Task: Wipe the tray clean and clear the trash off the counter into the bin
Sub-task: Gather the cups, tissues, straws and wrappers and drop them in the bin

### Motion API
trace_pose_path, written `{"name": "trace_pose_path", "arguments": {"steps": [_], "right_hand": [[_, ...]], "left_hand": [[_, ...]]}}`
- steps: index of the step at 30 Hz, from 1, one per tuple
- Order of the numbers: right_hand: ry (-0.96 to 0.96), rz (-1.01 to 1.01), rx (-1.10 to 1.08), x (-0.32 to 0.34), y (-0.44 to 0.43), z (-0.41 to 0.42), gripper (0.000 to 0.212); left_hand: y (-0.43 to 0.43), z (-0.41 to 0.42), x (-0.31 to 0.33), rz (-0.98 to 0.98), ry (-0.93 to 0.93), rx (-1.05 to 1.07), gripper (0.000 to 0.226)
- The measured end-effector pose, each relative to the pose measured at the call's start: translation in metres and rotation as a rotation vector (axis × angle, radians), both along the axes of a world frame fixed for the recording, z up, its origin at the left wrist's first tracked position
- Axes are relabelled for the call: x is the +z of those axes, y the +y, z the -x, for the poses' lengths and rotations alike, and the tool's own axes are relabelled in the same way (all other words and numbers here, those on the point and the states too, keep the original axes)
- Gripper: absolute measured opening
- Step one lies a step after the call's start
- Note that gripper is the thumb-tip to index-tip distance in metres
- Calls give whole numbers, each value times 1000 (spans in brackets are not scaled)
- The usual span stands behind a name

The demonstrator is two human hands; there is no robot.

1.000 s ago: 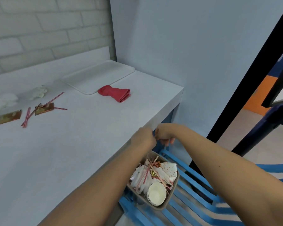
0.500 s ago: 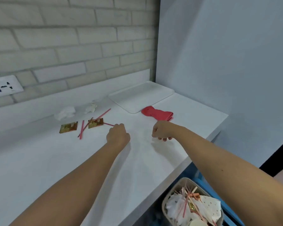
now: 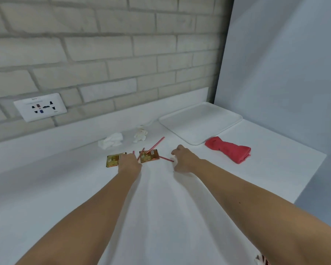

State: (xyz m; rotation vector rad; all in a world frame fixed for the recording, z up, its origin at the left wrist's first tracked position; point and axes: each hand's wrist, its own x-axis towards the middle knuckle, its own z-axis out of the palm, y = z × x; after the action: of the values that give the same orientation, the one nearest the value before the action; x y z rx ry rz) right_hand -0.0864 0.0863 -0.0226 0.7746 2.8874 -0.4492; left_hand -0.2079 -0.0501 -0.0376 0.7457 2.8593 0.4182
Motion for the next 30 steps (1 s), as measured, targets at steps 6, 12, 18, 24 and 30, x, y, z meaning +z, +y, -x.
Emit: {"name": "trace_pose_path", "arguments": {"steps": [6, 12, 18, 24, 30], "right_hand": [[-23, -61, 39, -7, -7, 43, 75], [-164, -196, 170, -17, -8, 79, 73], [-138, -242, 193, -10, 5, 93, 34], [-190, -186, 111, -5, 10, 89, 7], [-227, -84, -1, -12, 10, 89, 33]], "left_hand": [[0, 17, 0, 108, -37, -72, 21], [-3, 27, -14, 281, -40, -226, 27], [-11, 47, -8, 186, -52, -200, 24], [-18, 71, 0, 26, -49, -131, 5], [-24, 86, 0, -87, -123, -73, 33]]}}
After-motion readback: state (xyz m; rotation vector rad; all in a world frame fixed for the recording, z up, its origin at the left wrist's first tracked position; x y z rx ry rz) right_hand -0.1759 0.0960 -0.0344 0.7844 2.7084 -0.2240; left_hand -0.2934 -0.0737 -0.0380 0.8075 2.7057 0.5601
